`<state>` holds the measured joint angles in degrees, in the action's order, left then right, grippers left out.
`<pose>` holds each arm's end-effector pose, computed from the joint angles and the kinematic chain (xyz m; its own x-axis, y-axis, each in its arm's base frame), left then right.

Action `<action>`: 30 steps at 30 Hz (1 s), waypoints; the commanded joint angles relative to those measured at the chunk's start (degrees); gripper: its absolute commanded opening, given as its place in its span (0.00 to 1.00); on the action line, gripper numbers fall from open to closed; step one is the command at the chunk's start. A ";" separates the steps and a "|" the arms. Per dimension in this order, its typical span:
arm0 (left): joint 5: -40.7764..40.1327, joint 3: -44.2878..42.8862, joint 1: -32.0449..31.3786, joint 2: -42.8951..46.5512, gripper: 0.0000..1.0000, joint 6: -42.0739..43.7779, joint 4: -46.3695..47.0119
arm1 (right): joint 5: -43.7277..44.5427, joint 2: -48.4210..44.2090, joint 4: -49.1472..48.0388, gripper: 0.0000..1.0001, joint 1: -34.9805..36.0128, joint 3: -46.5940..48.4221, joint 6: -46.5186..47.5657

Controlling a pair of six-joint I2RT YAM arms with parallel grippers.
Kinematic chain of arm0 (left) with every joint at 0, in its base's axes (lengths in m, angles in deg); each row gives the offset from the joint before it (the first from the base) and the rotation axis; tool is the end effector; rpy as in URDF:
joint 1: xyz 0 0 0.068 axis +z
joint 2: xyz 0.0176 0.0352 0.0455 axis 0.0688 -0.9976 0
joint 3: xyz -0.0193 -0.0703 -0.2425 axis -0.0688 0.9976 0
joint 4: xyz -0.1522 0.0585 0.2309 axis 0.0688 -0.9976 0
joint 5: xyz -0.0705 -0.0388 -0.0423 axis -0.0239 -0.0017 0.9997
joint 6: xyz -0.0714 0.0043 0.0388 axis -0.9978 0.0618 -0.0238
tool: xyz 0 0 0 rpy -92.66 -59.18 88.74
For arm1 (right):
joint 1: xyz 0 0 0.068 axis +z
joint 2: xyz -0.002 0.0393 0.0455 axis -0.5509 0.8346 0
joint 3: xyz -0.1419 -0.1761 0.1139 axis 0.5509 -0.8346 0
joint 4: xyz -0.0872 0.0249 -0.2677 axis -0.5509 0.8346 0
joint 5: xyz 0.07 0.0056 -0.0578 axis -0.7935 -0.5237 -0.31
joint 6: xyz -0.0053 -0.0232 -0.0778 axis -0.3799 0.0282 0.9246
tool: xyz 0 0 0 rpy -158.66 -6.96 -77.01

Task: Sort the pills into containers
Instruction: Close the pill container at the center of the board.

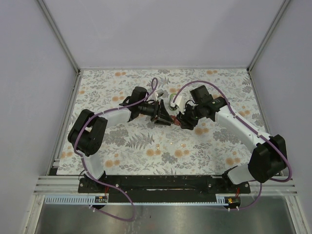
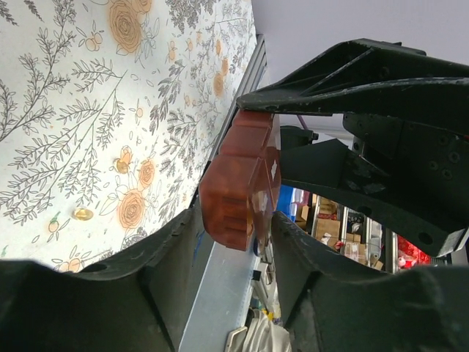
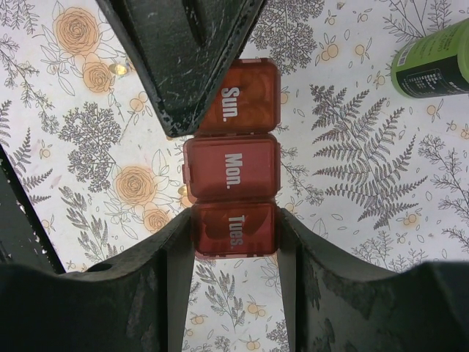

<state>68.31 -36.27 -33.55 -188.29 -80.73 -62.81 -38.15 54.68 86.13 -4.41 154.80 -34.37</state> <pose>0.3244 -0.2551 0.1557 -0.9769 0.1271 -0.1716 0.1989 0.2492 -0.9478 0.2792 0.1886 0.2270 -0.1825 -0.7502 -0.6356 -0.9585 0.2798 -0.0551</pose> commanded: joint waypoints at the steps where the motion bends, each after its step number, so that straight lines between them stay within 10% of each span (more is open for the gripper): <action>1: 0.71 -2.05 -0.28 1.40 0.52 0.10 1.53 | -1.50 -1.53 -1.85 0.00 -0.28 1.93 -0.68; 11: 0.53 -1.44 0.07 2.01 0.61 0.19 1.79 | -1.24 -1.79 -2.11 0.00 -0.28 1.14 -0.68; 21: 0.18 -0.91 0.34 0.96 0.00 -0.78 3.29 | -1.15 -1.79 -2.20 0.00 -0.27 1.40 -0.77; 30: -3.07 -1.79 -0.10 3.68 0.00 3.78 -2.33 | -1.68 -1.62 -2.29 0.00 -0.28 1.40 -1.04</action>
<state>67.69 -36.25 -33.18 -188.09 -81.05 -63.24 -38.13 54.60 85.43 -4.52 154.80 -34.41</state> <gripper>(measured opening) 0.279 0.524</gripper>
